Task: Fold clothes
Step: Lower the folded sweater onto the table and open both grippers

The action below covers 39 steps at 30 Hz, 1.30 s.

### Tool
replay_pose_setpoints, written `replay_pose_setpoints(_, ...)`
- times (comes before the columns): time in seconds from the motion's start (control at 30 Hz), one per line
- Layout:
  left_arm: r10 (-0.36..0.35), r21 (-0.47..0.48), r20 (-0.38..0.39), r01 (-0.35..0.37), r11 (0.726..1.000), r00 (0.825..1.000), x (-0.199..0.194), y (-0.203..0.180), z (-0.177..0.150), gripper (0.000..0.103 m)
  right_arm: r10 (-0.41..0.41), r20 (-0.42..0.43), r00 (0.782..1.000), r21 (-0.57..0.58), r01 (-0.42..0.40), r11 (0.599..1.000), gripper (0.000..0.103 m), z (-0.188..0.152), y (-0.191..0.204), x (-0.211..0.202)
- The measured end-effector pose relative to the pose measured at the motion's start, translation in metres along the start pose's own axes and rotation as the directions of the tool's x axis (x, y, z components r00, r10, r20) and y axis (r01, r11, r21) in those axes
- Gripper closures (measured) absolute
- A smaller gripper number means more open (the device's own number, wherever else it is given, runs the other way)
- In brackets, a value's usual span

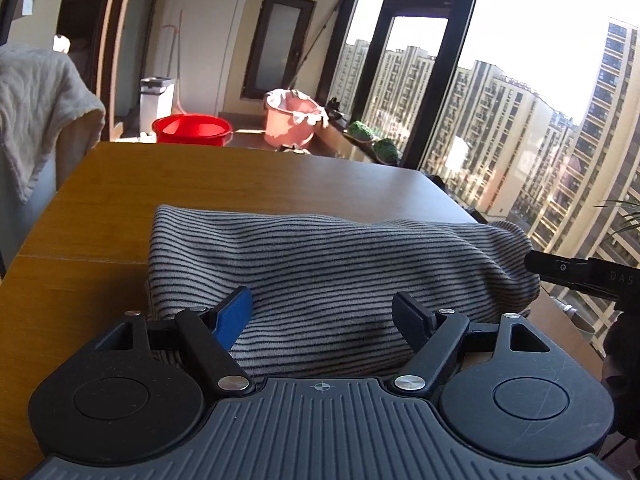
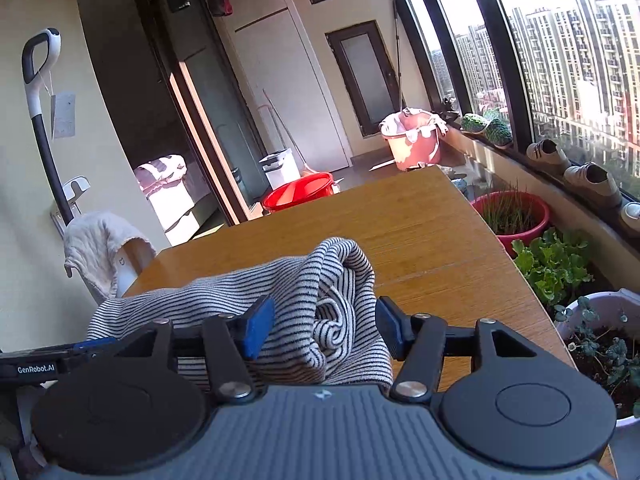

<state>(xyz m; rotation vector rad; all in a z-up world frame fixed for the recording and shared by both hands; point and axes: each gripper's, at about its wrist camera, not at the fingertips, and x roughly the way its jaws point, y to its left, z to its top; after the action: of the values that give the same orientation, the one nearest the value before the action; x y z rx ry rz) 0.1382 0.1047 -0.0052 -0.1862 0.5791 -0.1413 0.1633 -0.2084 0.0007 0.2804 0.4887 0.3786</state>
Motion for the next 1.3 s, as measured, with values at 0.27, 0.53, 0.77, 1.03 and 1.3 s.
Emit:
replay_pose_setpoints(0.27,0.033,0.073,0.022,-0.035,0.997,0.999,0.005,-0.015,-0.006,0.011,0.07,-0.031,0.997,-0.15,-0.073,0.986,0.047,0.011,0.041,0.016)
replay_pose_setpoints(0.53,0.019,0.088,0.02,-0.02,0.996,1.0,0.006,-0.012,-0.006,0.009,0.019,-0.095,0.995,-0.189,-0.037,0.981,0.047,-0.022,0.041,0.037)
replay_pose_setpoints(0.77,0.015,0.142,0.025,-0.018,0.99,1.0,0.017,-0.011,-0.006,0.005,-0.023,-0.079,0.997,-0.268,0.001,0.963,0.045,-0.026,0.046,0.048)
replay_pose_setpoints(1.03,0.022,0.189,0.018,-0.025,0.982,1.0,0.051,0.0,0.015,0.004,-0.057,-0.078,0.995,-0.337,0.028,0.941,0.044,-0.011,0.051,0.088)
replay_pose_setpoints(1.3,0.061,0.187,0.024,-0.065,0.98,0.998,0.086,0.008,0.04,0.003,-0.091,-0.077,0.993,-0.371,0.056,0.927,0.04,0.012,0.055,0.143)
